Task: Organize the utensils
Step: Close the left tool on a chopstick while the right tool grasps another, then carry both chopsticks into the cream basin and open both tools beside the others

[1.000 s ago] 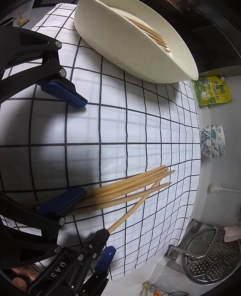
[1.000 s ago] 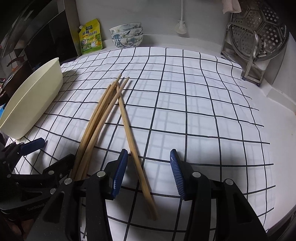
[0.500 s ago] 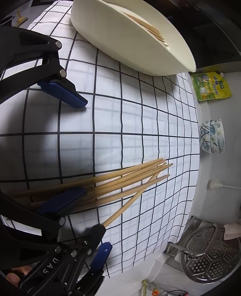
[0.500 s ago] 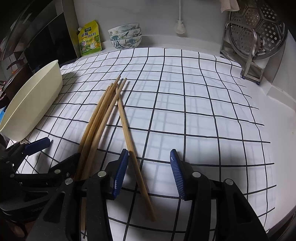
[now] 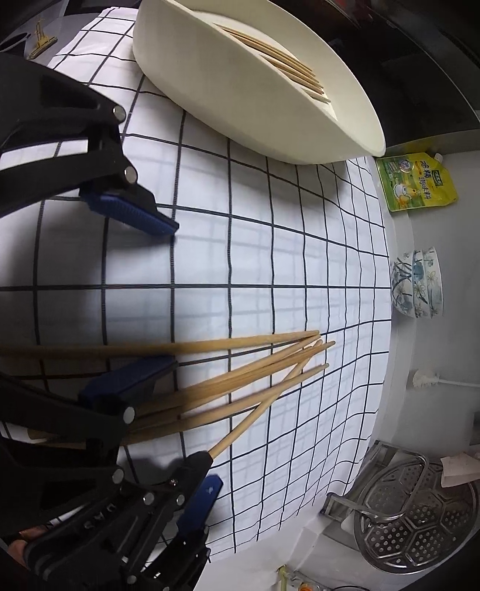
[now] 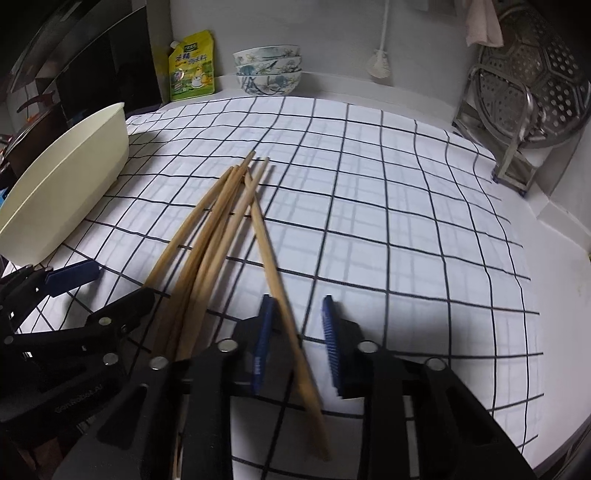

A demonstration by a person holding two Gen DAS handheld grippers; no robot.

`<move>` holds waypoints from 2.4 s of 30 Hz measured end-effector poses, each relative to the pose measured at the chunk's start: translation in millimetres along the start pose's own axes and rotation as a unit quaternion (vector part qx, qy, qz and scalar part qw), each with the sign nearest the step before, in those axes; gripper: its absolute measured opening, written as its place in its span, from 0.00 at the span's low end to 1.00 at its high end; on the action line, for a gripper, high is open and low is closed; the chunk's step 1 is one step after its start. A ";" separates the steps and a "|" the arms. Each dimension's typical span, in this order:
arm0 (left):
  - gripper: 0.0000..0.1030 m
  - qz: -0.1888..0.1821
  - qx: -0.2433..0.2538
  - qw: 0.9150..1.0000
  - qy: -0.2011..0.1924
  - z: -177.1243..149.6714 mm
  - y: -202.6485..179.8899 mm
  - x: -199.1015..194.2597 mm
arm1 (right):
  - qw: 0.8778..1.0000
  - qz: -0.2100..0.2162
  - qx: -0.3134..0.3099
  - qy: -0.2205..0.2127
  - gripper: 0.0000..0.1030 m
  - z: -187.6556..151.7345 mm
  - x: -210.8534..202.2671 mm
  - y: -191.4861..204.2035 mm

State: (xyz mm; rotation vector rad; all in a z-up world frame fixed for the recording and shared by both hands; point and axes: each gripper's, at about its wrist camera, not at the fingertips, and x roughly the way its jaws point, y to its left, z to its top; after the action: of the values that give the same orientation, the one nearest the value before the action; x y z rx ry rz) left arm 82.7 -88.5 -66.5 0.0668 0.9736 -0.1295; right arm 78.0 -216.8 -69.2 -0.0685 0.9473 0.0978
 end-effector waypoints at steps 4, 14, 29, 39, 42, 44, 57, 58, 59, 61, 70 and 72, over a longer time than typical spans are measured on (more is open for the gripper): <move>0.26 -0.012 0.007 1.000 0.000 5.9 -5.1 0.5 | 1.000 -0.001 -0.021 -0.003 0.08 2.5 2.1 9.1; 0.07 -0.054 -0.004 0.999 0.009 4.3 3.0 -4.4 | 0.996 0.015 0.082 -0.008 0.06 -9.2 -7.5 -30.1; 0.07 -0.083 -0.032 0.994 -0.064 21.6 60.7 -71.5 | 0.988 0.073 0.112 -0.079 0.06 23.9 -65.0 6.2; 0.07 -0.021 -0.077 0.992 -0.102 34.1 169.8 -91.5 | 0.983 0.155 0.025 -0.095 0.06 102.0 -54.1 127.6; 0.07 -0.003 -0.094 0.990 -0.102 36.3 204.6 -89.0 | 0.981 0.174 0.003 -0.084 0.06 123.7 -40.5 169.4; 0.07 0.009 -0.102 0.990 -0.100 38.3 223.8 -85.8 | 0.980 0.183 -0.005 -0.074 0.06 133.5 -30.5 190.1; 0.07 0.010 -0.122 0.991 -0.055 46.9 272.0 -40.6 | 0.984 0.176 -0.020 0.016 0.06 147.6 34.5 250.5; 0.07 0.010 -0.123 0.991 -0.054 47.4 272.5 -38.6 | 0.984 0.173 -0.019 0.020 0.06 147.4 37.3 250.2; 0.07 0.009 -0.123 0.991 -0.053 47.0 272.9 -38.0 | 0.985 0.172 -0.017 0.022 0.06 147.3 38.8 249.4; 0.07 0.012 -0.116 0.991 -0.058 47.0 271.2 -39.1 | 0.985 0.170 -0.017 0.025 0.06 146.9 40.8 248.9; 0.21 0.016 -0.142 0.988 -0.054 41.4 279.7 -42.2 | 0.986 0.166 -0.019 0.019 0.06 142.3 32.4 246.7; 0.27 0.017 -0.144 0.988 -0.058 39.4 280.2 -46.4 | 0.985 0.169 -0.018 0.014 0.06 141.1 27.2 245.4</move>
State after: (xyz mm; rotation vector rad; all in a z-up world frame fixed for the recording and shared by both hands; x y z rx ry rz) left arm 128.3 188.2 -6.5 -0.1891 0.8651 0.0390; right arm 179.7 42.7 -13.0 0.0593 0.9791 0.4286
